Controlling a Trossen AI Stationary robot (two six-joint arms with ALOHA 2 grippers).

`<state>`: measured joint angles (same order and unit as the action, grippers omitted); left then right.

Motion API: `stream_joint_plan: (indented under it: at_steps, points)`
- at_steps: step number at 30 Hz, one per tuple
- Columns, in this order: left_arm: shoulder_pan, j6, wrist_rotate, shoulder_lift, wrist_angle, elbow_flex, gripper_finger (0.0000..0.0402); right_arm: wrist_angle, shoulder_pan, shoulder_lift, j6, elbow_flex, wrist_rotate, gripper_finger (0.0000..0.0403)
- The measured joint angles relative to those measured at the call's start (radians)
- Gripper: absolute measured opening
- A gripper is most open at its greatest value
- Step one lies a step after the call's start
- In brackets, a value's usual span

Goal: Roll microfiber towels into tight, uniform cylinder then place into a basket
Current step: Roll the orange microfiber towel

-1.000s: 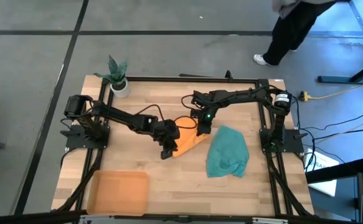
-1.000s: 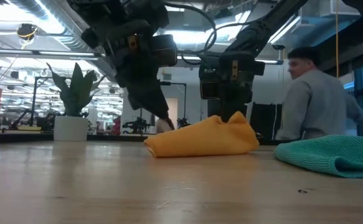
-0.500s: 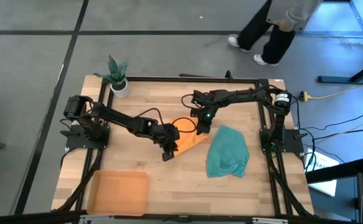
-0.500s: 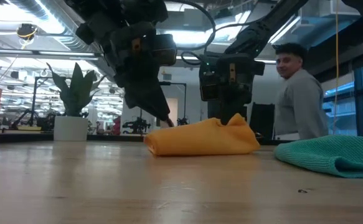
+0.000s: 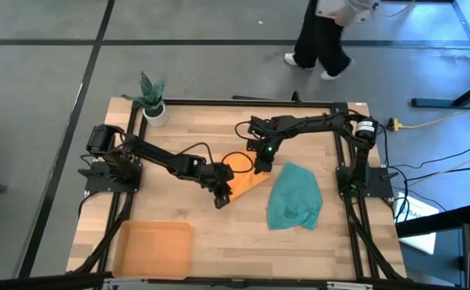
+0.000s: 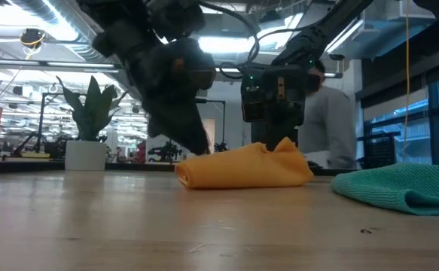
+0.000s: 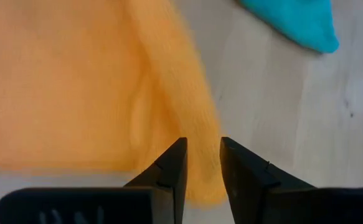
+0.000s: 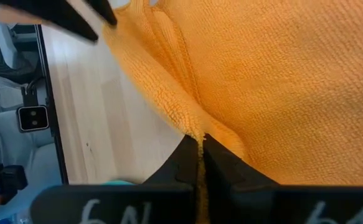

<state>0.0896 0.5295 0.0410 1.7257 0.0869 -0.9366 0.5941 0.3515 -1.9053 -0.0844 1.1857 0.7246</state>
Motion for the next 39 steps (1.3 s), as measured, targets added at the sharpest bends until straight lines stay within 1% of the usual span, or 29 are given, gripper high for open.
stream_joint_plan:
  at_steps: [7,19,21,23,25,29,30,34,39]
  points:
    - [0.021,0.039,0.002,0.035,-0.011,0.001,0.0085,0.003,0.0,0.001,0.011,0.0,0.001,0.0012]
    - [0.03,0.041,0.004,0.07,-0.016,0.001,0.0085,0.001,0.0,0.001,0.013,0.0,0.001,0.0012]
    - [0.027,0.039,0.012,0.068,-0.011,0.001,0.0085,0.001,0.0,0.001,0.013,0.0,0.001,0.0012]
    - [0.024,0.038,0.047,0.067,-0.013,0.001,0.0082,0.001,0.0,0.001,0.012,0.0,0.001,0.0012]
    - [0.024,0.038,0.075,0.068,-0.009,0.001,0.0069,0.001,0.0,0.001,0.011,0.0,0.001,0.0012]
    - [0.024,0.037,0.082,0.069,0.001,0.001,0.0015,0.001,-0.001,0.001,0.01,0.0,0.002,0.0012]
    - [0.024,0.038,0.087,0.069,0.002,0.001,0.0008,0.001,-0.001,0.001,0.009,0.0,0.002,0.0012]
    - [0.014,0.037,0.125,0.069,0.005,0.001,0.0002,0.001,-0.001,0.001,-0.013,0.0,0.004,0.0012]
    - [-0.024,-0.001,0.199,0.047,0.063,0.0,0.0001,0.025,-0.001,0.001,-0.016,0.0,0.014,0.0012]
